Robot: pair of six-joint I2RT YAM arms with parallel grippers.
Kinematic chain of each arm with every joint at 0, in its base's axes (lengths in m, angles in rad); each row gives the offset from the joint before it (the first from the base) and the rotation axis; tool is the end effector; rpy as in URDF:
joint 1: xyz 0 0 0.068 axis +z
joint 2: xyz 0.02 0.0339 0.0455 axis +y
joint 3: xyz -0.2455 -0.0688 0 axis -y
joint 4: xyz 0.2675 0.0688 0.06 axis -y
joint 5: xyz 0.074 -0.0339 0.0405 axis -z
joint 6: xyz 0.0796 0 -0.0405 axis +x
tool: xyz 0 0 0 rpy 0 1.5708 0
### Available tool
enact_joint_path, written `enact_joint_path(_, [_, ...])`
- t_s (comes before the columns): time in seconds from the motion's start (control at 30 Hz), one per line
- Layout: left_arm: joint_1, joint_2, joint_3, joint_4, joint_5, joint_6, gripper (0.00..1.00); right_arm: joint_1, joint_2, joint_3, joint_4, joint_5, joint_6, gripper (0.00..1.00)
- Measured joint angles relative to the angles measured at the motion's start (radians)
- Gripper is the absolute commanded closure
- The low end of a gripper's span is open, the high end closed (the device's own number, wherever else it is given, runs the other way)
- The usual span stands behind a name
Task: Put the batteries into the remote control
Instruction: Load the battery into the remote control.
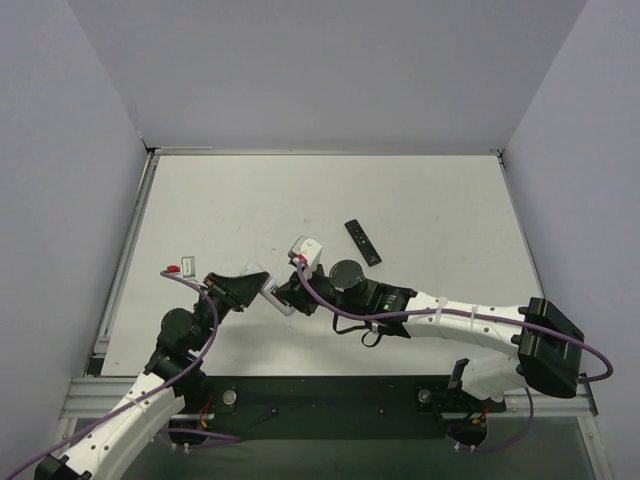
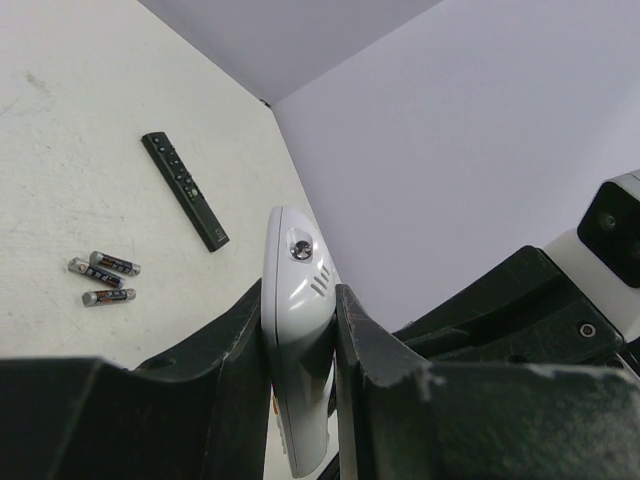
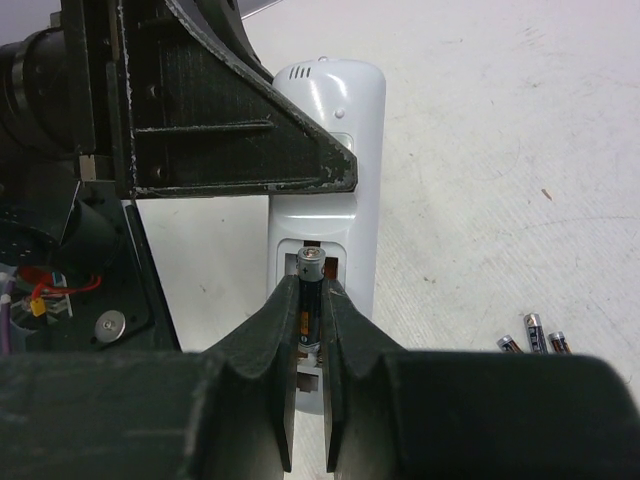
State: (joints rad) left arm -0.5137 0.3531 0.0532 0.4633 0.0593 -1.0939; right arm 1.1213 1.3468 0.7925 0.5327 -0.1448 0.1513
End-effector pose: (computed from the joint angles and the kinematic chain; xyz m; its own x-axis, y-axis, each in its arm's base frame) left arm 0.1844 -0.1094 0.2017 -0.4160 -0.7836 -0.4615 0.3744 0.3149 -0.8722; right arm 0.1536 0.3447 0.2598 -0.1531 0.0260 -0.9879 -0.9416 0.2995 0.1538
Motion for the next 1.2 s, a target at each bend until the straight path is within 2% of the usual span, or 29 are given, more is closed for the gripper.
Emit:
enact_joint_path(0.5, [0.001,0.002,0.043,-0.108,-0.010,0.012,1.00,0.025,0.013,-0.017,0.022,0.060,-0.060,1.00])
enact_joint_path(1.2, [0.002,0.020,0.085,-0.170,-0.006,0.032,1.00,0.025,0.023,-0.026,0.076,0.088,-0.075,1.00])
